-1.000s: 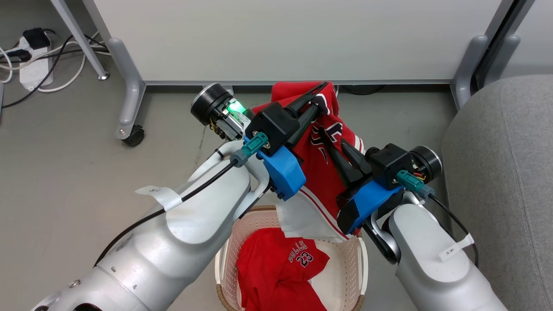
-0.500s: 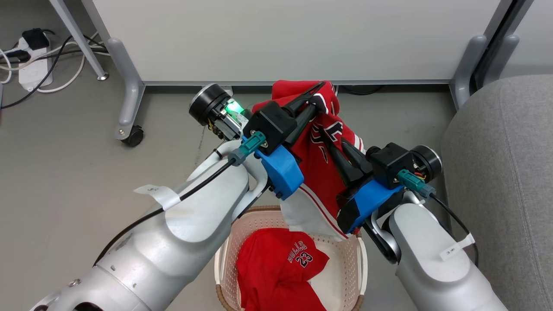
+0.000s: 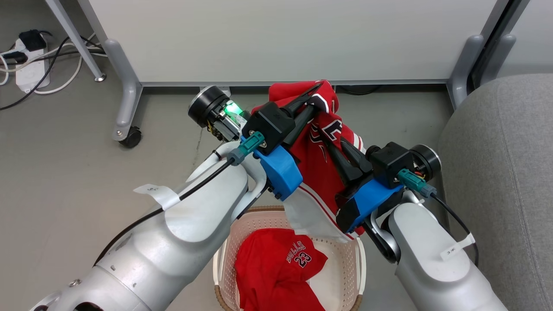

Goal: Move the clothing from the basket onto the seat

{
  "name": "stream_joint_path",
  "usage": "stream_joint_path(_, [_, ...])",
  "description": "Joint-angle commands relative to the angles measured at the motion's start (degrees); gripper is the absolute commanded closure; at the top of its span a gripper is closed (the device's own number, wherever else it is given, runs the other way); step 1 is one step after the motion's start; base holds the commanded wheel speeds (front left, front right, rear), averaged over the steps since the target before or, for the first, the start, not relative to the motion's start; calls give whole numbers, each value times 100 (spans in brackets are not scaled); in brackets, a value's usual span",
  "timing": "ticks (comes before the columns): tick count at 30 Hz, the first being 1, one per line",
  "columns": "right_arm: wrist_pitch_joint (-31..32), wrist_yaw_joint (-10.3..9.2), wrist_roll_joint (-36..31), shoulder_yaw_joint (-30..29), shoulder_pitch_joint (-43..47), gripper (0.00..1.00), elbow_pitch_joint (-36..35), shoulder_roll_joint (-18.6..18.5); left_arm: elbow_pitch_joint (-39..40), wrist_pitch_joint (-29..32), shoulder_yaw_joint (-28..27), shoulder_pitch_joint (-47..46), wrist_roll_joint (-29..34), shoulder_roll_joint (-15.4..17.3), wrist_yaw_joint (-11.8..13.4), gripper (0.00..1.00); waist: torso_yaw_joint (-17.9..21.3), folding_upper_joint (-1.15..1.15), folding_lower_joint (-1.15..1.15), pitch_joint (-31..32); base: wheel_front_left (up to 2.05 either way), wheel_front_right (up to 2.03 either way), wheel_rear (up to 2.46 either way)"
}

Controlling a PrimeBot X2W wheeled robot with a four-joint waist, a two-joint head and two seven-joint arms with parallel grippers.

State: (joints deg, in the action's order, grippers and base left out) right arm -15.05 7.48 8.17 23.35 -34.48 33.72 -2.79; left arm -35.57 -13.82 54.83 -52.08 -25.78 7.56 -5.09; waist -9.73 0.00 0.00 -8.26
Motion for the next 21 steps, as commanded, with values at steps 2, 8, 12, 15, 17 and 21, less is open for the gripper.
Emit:
stream_joint_path(2, [-19, 3, 37, -12, -34, 100, -66, -19, -46, -11, 35, -57, -23, 27, 10, 0, 4, 0, 0, 6, 0, 0, 0])
stream_joint_path(8, [-20, 3, 145, -45, -76, 100, -154, -19, 39, -42, 79, -4, -20, 72, 4, 0, 30, 0, 0, 2, 0, 0, 0])
stream_joint_path(12, [-20, 3, 145, -120, -106, 100, -241, -19, 39, -44, 91, 65, -57, 106, 41, 0, 68, 0, 0, -1, 0, 0, 0])
stream_joint_path(15, [-20, 3, 158, -211, -104, 100, -307, -18, 55, -27, 109, 120, -100, 130, 45, 0, 95, 0, 0, 3, 0, 0, 0])
stream_joint_path(17, [-20, 3, 206, -279, -91, 100, -356, -19, 62, -5, 129, 159, -112, 146, 30, 0, 116, 0, 0, 3, 0, 0, 0])
stream_joint_path(21, [-20, 3, 240, -449, -82, 100, -465, -19, 97, -16, 176, 215, -125, 170, 52, 0, 159, 0, 0, -5, 0, 0, 0])
